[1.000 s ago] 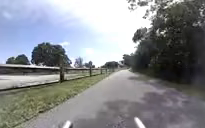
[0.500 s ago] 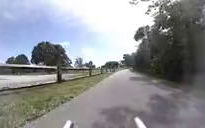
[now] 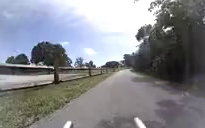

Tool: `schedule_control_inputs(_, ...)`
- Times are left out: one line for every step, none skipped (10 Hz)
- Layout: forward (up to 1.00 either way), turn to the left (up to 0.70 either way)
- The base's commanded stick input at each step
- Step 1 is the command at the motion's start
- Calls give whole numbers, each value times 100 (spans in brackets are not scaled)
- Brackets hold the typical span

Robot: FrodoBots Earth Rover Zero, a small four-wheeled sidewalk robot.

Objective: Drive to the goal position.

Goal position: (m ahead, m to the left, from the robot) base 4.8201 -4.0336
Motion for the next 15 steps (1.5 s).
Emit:
schedule_control_inputs(50,-5)
schedule_control_inputs(50,-50)
schedule_control_inputs(50,-50)
schedule_control_inputs(50,-50)
schedule_control_inputs(50,-50)
schedule_control_inputs(50,-50)
schedule_control_inputs(50,-50)
schedule_control_inputs(50,-28)
schedule_control_inputs(50,-6)
schedule_control_inputs(50,0)
schedule_control_inputs(50,0)
schedule_control_inputs(50,0)
schedule_control_inputs(50,0)
schedule_control_inputs(50,0)
schedule_control_inputs(50,0)
